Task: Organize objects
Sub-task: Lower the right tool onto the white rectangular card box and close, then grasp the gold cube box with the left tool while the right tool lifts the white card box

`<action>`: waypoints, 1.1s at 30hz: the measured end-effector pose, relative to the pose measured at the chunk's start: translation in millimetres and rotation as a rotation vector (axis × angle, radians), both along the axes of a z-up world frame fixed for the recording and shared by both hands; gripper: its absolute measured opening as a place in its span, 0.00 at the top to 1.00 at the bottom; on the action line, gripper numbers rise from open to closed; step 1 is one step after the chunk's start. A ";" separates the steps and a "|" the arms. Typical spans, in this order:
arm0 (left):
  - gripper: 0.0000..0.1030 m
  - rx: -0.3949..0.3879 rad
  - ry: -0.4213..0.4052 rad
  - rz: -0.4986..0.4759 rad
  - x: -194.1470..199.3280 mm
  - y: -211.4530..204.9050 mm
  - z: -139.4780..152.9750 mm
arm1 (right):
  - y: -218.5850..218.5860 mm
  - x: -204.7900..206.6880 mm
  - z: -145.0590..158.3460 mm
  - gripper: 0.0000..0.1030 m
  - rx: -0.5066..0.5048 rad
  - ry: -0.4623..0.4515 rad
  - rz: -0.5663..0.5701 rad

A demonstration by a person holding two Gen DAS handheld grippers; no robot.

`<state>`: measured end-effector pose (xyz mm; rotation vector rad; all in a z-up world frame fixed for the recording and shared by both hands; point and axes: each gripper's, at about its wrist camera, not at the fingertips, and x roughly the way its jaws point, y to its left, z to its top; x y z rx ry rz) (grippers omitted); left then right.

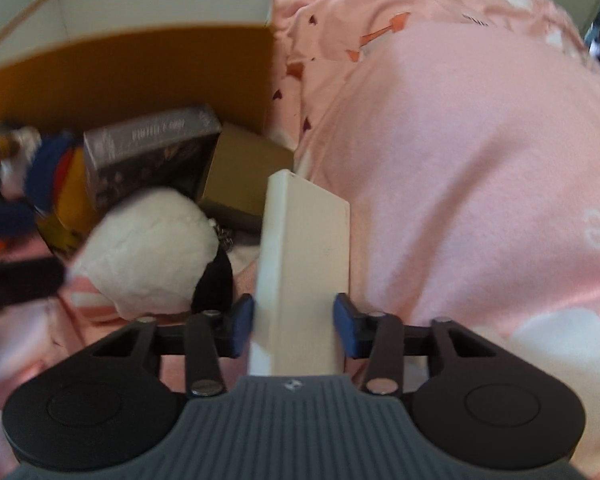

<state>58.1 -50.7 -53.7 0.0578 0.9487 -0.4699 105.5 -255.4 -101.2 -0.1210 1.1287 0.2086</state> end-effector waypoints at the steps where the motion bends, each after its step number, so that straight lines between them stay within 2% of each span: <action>1: 0.46 -0.011 0.009 -0.006 4.9 -2.7 -0.7 | -7.3 0.3 4.4 0.64 0.030 0.004 -0.012; 5: 0.46 -0.014 0.048 -0.001 26.1 -18.6 -2.4 | -35.0 1.0 14.5 0.70 0.138 0.023 -0.062; 9: 0.42 0.037 0.087 0.006 47.8 -45.1 -8.8 | -54.2 11.1 10.8 0.71 0.217 0.036 -0.097; 13: 0.38 0.114 0.130 0.058 72.6 -69.3 -22.8 | -58.9 20.4 4.1 0.70 0.258 0.051 -0.086; 17: 0.38 0.099 0.169 0.109 91.4 -77.3 -34.0 | -71.4 28.9 -4.4 0.69 0.328 0.064 -0.107; 22: 0.38 0.107 0.210 0.170 107.1 -83.7 -43.2 | -73.1 32.7 -9.3 0.69 0.353 0.058 -0.085; 25: 0.26 0.181 0.200 0.138 104.9 -97.4 -45.1 | -75.5 33.7 -11.6 0.67 0.377 0.064 -0.083; 26: 0.22 0.227 0.192 0.115 104.8 -105.9 -47.0 | -77.3 33.5 -11.7 0.67 0.386 0.068 -0.084; 28: 0.21 0.348 0.159 0.060 101.6 -124.1 -53.0 | -80.5 34.1 -12.1 0.67 0.404 0.073 -0.089; 30: 0.21 0.382 0.144 0.060 100.1 -128.6 -55.1 | -84.8 35.2 -14.1 0.67 0.428 0.090 -0.094; 33: 0.21 0.379 0.148 0.052 101.1 -126.4 -54.5 | -95.2 35.5 -17.1 0.68 0.477 0.108 -0.124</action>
